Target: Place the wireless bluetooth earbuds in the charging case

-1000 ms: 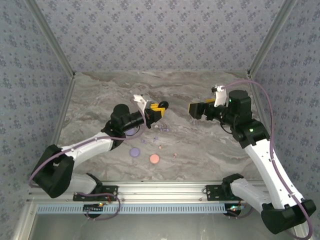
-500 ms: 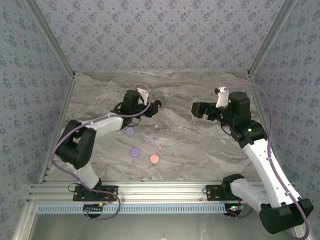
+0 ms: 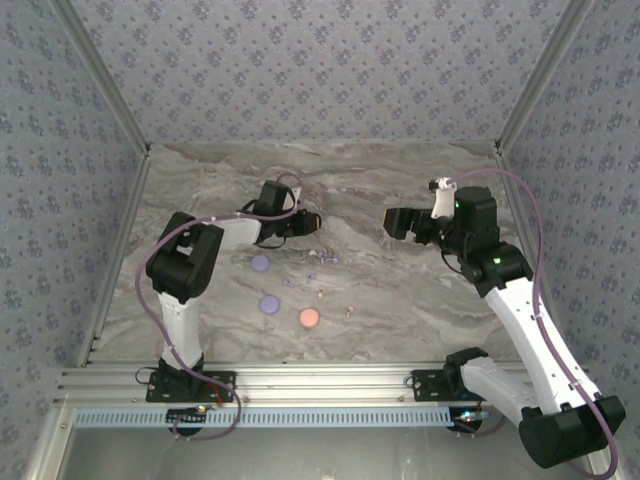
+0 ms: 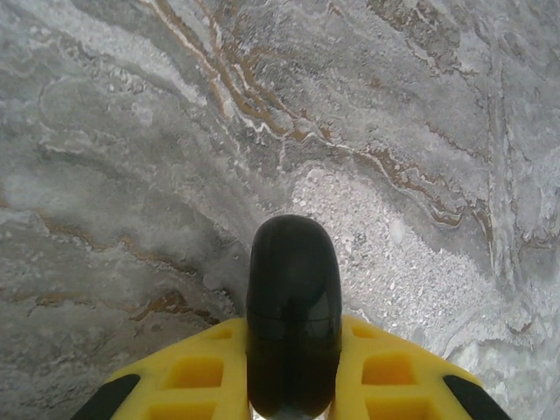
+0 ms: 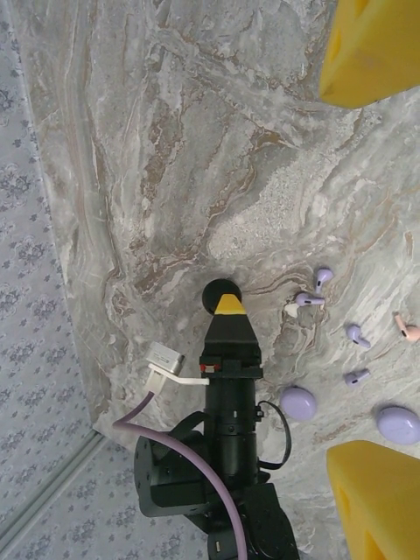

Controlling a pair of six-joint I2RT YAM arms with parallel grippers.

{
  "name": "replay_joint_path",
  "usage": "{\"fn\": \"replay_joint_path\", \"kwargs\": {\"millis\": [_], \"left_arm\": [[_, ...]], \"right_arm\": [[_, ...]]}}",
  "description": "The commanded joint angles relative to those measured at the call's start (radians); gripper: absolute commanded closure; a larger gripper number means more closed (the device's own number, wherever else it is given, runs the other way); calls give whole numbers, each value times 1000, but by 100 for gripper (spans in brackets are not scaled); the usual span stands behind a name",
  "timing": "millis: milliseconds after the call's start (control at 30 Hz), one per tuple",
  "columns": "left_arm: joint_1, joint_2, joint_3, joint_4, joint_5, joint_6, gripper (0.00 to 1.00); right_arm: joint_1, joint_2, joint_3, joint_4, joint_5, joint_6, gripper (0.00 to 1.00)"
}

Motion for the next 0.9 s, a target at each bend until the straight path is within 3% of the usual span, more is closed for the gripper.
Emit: {"fn": "replay_joint_path", "kwargs": {"millis": [0, 167, 400, 867], "left_arm": [[7, 27, 23, 8, 23, -20, 89], [9, 49, 20, 22, 30, -32, 81], [15, 33, 9, 0, -7, -11, 60], [55, -206, -104, -7, -90, 50, 47]], "right_arm": [[-4, -7, -3, -13, 16, 7, 0], [-4, -8, -4, -20, 23, 2, 0], [-4, -9, 1, -35, 30, -9, 0], [12, 21, 5, -122, 21, -72, 0]]}}
